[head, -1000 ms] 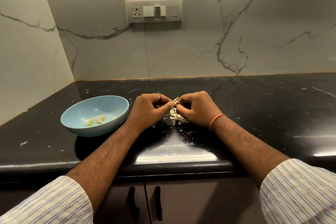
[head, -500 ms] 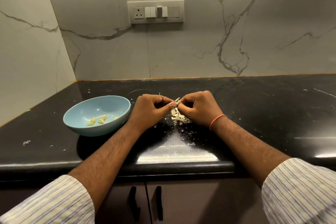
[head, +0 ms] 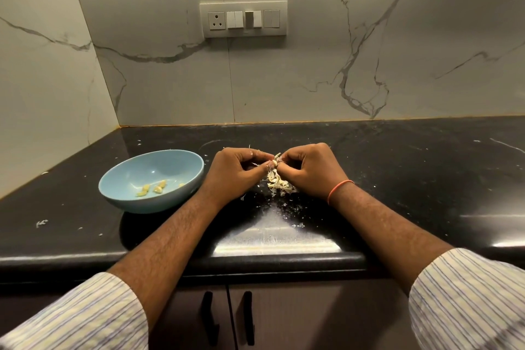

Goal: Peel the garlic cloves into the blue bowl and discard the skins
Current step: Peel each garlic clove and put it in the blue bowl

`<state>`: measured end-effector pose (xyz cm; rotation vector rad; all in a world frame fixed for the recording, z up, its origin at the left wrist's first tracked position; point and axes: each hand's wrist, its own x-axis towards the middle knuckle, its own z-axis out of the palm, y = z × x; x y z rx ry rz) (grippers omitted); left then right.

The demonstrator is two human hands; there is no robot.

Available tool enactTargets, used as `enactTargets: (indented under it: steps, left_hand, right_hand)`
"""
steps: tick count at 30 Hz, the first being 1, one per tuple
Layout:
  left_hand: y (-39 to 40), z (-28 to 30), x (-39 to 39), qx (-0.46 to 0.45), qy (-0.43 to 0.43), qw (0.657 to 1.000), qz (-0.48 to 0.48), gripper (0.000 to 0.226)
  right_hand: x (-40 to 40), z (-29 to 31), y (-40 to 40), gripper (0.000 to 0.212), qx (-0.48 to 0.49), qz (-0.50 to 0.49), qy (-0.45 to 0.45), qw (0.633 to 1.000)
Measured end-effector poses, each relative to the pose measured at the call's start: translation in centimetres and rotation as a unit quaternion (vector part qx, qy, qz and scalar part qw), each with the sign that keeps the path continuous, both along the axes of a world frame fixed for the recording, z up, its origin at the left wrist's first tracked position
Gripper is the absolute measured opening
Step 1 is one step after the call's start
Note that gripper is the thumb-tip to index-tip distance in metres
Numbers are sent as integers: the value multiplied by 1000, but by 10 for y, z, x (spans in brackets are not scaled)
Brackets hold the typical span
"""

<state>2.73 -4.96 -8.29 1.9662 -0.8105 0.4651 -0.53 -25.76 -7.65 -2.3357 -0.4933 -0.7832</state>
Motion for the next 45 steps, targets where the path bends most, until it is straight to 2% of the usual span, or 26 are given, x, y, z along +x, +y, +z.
enactTargets:
  steps: [8, 11, 14, 17, 19, 20, 22, 23, 24, 26, 31, 36, 40, 43, 45]
  left_hand:
    - [0, 0, 2, -14, 41, 999, -18, 17]
    - [-1, 1, -1, -44, 53, 998, -16, 19]
    - [-1, 1, 0, -49, 50, 998, -9, 19]
    - [1, 1, -1, -43, 34, 999, 0, 21]
    - [1, 1, -2, -43, 22, 999, 2, 23]
    - [1, 1, -2, -42, 16, 999, 3, 24]
    - [1, 2, -1, -39, 1, 999, 4, 26]
    - [1, 2, 0, -36, -7, 999, 5, 27]
    - [1, 2, -1, -34, -15, 999, 8, 27]
    - [0, 3, -2, -34, -31, 999, 13, 27]
    - [-5, 14, -11, -47, -66, 996, 22, 23]
    - [7, 40, -25, -42, -88, 995, 36, 23]
    - [45, 60, -32, 4, -103, 992, 67, 22]
    - [89, 67, -35, 30, -89, 989, 118, 19]
    - [115, 70, -37, 55, -82, 983, 153, 18]
  right_hand:
    - [2, 0, -3, 10, 16, 10, 25, 999]
    - [4, 0, -4, 12, 35, -16, 26, 999]
    - [6, 3, -8, 14, 51, -47, 69, 995]
    - [7, 3, -12, 27, 65, -54, 105, 991]
    - [8, 3, -14, 38, 60, -70, 92, 991]
    - [8, 3, -15, 36, 48, -76, 81, 993]
    - [9, 3, -18, 17, 9, -62, 68, 996]
    - [8, 3, -19, 14, -16, -48, 64, 997]
    - [8, 3, -19, 23, -26, -36, 59, 997]
    - [5, 5, -19, 32, 7, -12, 45, 999]
    - [-10, 16, -13, 18, 97, 63, 6, 993]
    - [-18, 29, 0, 18, 134, 81, -8, 988]
    - [-16, 35, 35, 29, 183, 103, 29, 977]
    - [-4, 35, 75, 13, 166, 100, 59, 979]
    - [1, 32, 100, 13, 143, 95, 76, 982]
